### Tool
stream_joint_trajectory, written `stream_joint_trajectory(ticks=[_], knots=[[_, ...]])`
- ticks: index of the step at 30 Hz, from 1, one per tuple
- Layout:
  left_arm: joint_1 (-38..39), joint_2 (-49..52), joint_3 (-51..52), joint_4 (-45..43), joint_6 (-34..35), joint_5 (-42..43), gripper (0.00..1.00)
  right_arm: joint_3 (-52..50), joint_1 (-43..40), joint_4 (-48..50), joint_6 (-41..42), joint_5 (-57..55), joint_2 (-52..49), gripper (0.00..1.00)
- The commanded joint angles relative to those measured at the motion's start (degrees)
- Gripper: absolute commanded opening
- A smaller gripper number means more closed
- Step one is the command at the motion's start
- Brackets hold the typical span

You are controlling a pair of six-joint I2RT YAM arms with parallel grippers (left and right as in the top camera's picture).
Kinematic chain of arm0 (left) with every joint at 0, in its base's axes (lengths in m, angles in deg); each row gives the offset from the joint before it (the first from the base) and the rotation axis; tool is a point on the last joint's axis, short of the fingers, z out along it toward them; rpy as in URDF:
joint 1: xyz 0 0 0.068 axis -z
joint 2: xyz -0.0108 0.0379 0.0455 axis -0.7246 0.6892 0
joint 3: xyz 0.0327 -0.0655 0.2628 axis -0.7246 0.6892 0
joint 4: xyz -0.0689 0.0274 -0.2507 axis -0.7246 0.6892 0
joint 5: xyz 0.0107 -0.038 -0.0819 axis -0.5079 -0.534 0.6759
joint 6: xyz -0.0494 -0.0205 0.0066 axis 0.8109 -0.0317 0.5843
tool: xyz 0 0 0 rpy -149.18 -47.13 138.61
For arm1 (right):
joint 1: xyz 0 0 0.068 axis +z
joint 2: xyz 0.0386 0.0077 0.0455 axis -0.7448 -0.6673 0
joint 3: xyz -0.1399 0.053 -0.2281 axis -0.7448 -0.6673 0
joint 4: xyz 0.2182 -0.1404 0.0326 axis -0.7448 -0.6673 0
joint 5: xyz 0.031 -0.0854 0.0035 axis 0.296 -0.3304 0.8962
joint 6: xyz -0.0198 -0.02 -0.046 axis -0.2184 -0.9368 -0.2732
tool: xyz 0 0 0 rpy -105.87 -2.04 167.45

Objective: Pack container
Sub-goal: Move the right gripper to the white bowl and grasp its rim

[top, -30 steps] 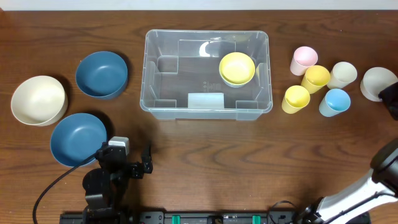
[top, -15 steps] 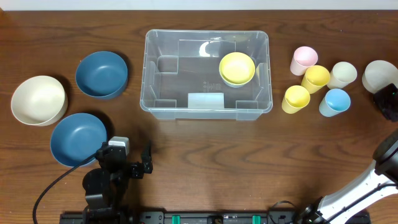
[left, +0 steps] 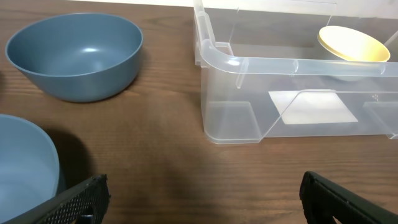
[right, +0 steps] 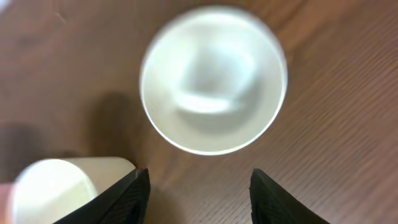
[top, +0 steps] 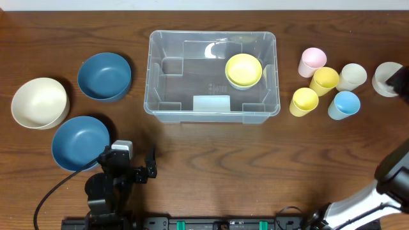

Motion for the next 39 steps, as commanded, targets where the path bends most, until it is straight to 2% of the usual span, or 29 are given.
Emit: stream_joint_trajectory(ticks=[1,14,28,39], knots=[[-0.3,0.0,1.1,0.1,-1.0,-0.3,0.98,0.8,0.0,-0.3,-1.2,-3.1,0.2,0.54],[-0.3,0.0,1.1,0.1,-1.0,-0.3,0.98,0.8,-2.1,-0.7,4.3,-8.9,-5.2,0.54],[-0.3,0.0,1.1,0.1,-1.0,-0.3,0.98,0.8,-3.4,4.4,4.2,-8.7,-11.0,0.54],[-0.3,0.0,1.1,0.1,-1.0,-0.3,0.98,0.8,-3.4,6.9,4.2,-8.4,-14.4,0.5]])
